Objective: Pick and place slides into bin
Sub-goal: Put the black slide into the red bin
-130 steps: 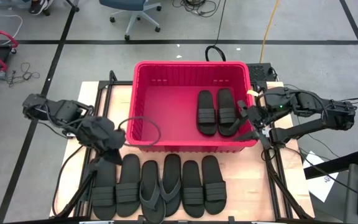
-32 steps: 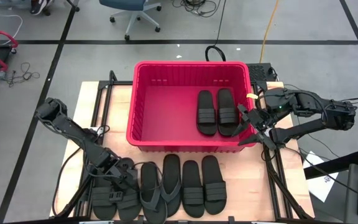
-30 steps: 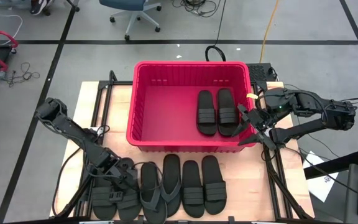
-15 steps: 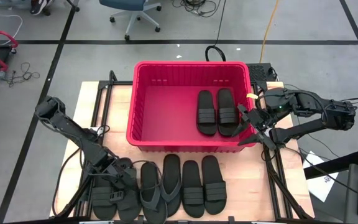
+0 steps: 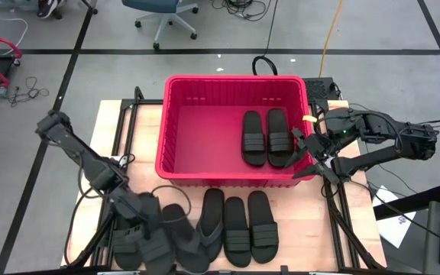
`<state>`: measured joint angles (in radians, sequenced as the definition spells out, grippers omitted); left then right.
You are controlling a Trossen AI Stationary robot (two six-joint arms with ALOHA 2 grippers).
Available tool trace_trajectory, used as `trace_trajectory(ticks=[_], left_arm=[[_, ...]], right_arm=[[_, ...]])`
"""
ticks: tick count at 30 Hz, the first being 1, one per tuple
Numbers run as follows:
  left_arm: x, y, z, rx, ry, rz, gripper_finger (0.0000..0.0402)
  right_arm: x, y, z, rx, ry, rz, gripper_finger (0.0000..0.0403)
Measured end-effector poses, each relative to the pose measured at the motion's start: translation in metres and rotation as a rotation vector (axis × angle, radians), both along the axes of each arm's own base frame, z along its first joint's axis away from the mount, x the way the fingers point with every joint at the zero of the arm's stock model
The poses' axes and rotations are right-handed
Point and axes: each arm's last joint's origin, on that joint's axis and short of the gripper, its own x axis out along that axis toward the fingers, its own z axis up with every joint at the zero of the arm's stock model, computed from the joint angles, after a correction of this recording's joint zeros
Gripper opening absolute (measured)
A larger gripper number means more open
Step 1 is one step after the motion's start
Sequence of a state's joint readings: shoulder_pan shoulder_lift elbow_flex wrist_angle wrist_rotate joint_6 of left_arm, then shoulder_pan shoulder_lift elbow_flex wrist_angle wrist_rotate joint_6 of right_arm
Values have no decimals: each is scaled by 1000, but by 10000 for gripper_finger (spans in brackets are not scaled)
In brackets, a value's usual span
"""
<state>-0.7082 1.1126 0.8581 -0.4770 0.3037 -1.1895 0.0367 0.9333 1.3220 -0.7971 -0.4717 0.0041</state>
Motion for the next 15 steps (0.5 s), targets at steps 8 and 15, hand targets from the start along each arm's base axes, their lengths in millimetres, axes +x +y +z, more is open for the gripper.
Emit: trace_trajectory(ticks=[8, 15], left_arm=[[-12, 11, 16, -49, -19, 27, 0], [-22, 22, 31, -90, -107, 82, 0]], right_arm=[[0, 0, 0, -4, -1, -6, 164], [0, 0, 0, -4, -1, -6, 164]])
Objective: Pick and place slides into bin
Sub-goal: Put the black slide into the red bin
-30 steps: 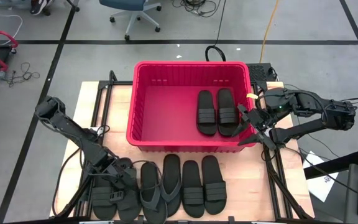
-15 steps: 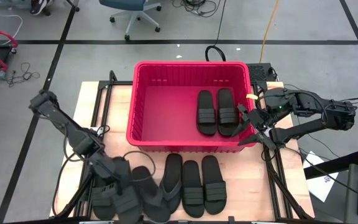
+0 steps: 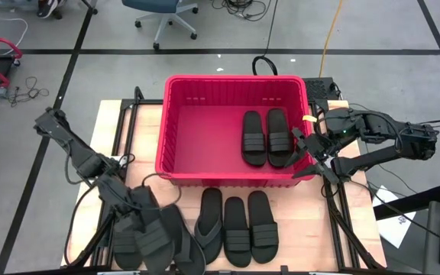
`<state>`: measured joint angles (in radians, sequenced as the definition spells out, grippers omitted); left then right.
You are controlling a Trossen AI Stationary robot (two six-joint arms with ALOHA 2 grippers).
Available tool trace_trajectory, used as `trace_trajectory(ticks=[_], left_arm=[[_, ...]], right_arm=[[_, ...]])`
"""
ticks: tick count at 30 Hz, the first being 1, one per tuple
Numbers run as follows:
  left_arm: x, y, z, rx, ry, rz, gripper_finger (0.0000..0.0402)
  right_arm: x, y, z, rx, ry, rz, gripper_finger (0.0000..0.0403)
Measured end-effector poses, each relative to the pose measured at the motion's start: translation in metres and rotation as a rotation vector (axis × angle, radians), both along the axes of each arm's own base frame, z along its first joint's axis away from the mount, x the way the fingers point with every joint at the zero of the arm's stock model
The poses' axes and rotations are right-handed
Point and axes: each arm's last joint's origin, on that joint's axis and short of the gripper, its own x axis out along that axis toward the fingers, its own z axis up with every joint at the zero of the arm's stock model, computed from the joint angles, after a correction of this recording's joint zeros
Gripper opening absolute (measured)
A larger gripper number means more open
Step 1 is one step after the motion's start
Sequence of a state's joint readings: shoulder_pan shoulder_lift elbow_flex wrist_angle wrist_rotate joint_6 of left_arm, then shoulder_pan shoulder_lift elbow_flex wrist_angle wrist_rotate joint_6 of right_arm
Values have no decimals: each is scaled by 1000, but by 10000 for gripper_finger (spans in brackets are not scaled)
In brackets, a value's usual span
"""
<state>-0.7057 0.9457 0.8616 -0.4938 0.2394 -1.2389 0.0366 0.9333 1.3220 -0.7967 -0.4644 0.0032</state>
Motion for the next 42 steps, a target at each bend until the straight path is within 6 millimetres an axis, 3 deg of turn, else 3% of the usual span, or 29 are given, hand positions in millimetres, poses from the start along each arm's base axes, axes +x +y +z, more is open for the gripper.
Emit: trace_trajectory(ticks=[7, 13, 18, 26, 35, 42], left_arm=[[-9, 17, 22, 71, -245, 136, 0], [-10, 33, 62, 232, -534, 230, 0], [-13, 48, 97, 414, -689, 273, 0], [-9, 74, 130, 820, -810, 327, 0], [13, 103, 148, 1201, -812, 355, 0], [47, 131, 140, 1287, -737, 283, 0]], right_arm=[[1, 0, 1, 1, -15, 0, 164], [1, 0, 1, -3, -15, -7, 164], [2, -3, 1, -50, -14, -105, 164], [2, -4, 0, -67, -15, -137, 164], [2, -4, 0, -67, -16, -138, 164], [2, -4, 1, -67, -16, -138, 164]])
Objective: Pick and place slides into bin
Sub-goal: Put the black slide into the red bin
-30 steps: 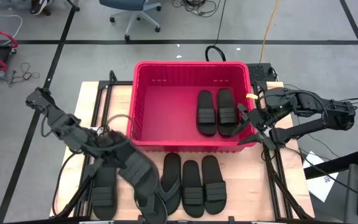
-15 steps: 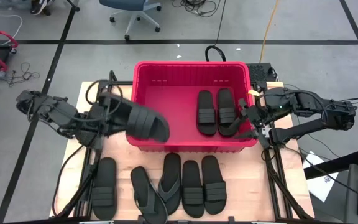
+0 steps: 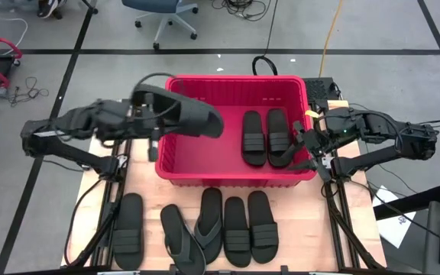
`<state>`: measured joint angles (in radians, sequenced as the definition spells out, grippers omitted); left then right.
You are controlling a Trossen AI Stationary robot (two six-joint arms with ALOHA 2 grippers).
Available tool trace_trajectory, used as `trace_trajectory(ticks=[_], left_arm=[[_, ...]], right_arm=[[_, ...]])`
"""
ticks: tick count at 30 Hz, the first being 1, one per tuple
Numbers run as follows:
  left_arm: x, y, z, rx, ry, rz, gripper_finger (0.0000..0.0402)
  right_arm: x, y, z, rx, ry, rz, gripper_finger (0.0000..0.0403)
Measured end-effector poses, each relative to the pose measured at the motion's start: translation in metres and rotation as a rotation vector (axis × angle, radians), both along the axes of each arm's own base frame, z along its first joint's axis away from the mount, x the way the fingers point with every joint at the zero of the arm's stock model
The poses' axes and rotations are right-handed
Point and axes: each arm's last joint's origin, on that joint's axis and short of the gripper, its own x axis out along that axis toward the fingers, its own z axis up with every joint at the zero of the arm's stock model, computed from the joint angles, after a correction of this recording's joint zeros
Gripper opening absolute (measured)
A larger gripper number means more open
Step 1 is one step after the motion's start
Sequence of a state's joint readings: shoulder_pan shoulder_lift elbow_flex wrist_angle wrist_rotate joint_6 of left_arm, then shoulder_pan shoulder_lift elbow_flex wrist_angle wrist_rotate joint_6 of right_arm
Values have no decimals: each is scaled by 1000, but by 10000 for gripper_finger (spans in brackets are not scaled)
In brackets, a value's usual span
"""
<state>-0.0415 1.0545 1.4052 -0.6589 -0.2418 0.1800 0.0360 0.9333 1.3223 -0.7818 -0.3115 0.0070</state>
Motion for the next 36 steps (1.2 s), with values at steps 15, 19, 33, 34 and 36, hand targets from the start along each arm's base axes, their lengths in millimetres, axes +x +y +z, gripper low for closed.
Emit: trace_trajectory(ticks=[15, 19, 33, 34, 36], left_arm=[[73, 71, -56, -92, 248, -177, 0], [83, 88, -68, -131, 285, -179, 0], [131, 124, -106, -141, 588, -280, 0], [136, 126, -109, -139, 608, -290, 0], [144, 130, -116, -137, 642, -308, 0]], right_arm=[[0, 0, 0, 0, 0, 1, 164], [0, 0, 0, 0, 0, 1, 164], [0, 0, 0, 0, 1, 0, 164], [0, 0, 0, 0, 1, 0, 164], [0, 0, 0, -4, 0, 2, 164]])
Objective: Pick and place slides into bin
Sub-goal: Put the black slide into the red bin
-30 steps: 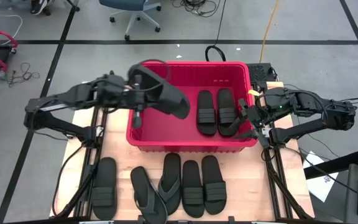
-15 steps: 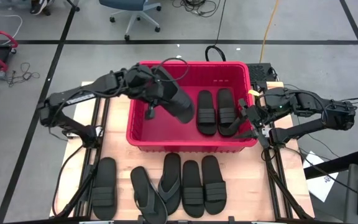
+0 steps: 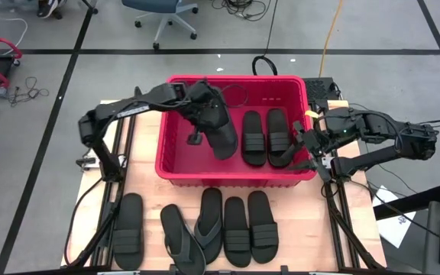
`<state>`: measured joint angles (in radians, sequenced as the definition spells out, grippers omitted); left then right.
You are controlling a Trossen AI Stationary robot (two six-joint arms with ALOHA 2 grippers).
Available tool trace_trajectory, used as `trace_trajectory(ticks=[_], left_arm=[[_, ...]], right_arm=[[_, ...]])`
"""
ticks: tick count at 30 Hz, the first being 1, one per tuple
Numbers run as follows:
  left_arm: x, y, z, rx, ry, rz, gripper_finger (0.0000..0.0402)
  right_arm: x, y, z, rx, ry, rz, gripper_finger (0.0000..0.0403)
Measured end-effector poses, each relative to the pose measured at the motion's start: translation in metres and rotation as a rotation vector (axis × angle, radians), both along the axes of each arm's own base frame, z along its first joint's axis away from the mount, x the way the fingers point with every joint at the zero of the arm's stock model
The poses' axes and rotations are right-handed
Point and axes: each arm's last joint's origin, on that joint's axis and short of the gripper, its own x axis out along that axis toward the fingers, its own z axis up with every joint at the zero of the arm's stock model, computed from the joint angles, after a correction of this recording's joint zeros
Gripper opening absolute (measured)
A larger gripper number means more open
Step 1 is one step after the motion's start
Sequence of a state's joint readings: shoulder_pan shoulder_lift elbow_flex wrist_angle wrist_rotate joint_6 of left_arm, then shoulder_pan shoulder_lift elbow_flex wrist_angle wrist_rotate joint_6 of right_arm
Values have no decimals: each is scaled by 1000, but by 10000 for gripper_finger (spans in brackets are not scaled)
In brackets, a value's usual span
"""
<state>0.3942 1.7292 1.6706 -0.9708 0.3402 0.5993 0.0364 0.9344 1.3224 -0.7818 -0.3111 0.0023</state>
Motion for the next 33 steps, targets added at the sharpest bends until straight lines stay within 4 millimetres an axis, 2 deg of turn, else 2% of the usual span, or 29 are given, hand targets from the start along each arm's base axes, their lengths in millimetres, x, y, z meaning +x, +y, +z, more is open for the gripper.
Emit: trace_trajectory(ticks=[12, 22, 33], left_arm=[[33, 16, -41, 1, 113, -114, 0], [42, 36, -80, -36, 217, -81, 0], [49, 40, -96, -91, 214, -115, 0]], right_arm=[[0, 0, 0, -15, -5, 8, 164], [0, 0, 0, -15, -5, 7, 164], [0, 0, 0, -35, -14, 15, 164]])
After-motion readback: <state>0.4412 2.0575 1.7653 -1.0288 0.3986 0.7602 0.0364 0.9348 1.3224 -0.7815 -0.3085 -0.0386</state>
